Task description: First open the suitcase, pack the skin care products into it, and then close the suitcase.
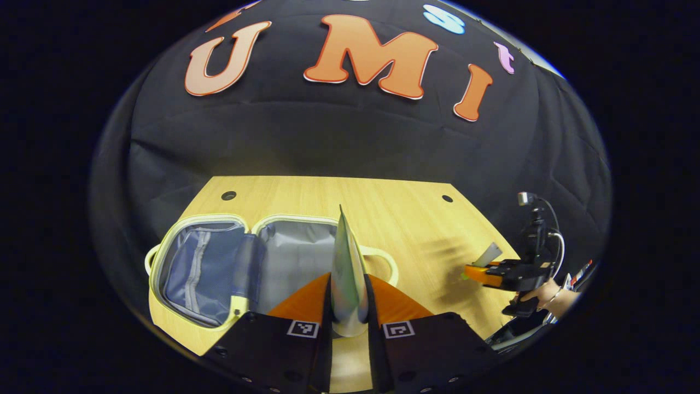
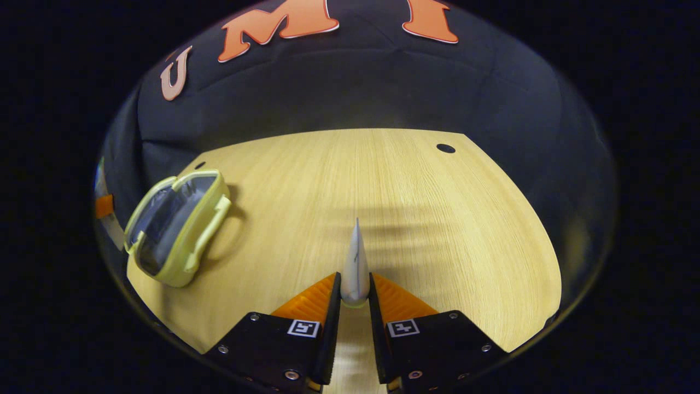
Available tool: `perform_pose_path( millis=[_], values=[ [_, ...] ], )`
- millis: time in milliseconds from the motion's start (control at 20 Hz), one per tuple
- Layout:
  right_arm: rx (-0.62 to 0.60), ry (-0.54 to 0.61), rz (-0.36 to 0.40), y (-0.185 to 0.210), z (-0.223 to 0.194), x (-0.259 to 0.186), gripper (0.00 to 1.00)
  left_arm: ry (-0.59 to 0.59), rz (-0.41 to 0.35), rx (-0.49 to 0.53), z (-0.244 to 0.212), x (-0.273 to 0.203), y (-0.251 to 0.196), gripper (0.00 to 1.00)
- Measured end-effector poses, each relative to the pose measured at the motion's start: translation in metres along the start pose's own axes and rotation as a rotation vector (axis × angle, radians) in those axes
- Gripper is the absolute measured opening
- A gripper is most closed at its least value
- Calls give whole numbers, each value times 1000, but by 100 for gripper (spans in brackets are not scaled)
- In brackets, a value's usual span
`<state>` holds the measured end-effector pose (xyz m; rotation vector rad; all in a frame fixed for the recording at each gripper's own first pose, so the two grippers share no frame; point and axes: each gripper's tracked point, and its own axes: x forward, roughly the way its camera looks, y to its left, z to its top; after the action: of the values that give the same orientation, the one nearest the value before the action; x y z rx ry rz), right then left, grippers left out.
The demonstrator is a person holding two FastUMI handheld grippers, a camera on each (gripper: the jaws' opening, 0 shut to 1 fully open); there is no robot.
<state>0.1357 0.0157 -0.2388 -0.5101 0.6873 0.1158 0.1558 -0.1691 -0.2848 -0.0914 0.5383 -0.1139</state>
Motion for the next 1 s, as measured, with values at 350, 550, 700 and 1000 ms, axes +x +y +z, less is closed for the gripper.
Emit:
perform_pose_path(
  millis=[350,550,700,1000],
  values=[
    [-1,-21,143,47,22,-67,31,192,-31,62,27,2,56,28],
    [74,-49,181,66,31,-90,31,423,-71,144,4,24,67,28],
    [111,-41,215,77,28,-104,31,588,-89,94,-29,51,69,28],
    [139,-30,176,71,18,-119,31,717,-38,89,-77,101,92,28]
  ],
)
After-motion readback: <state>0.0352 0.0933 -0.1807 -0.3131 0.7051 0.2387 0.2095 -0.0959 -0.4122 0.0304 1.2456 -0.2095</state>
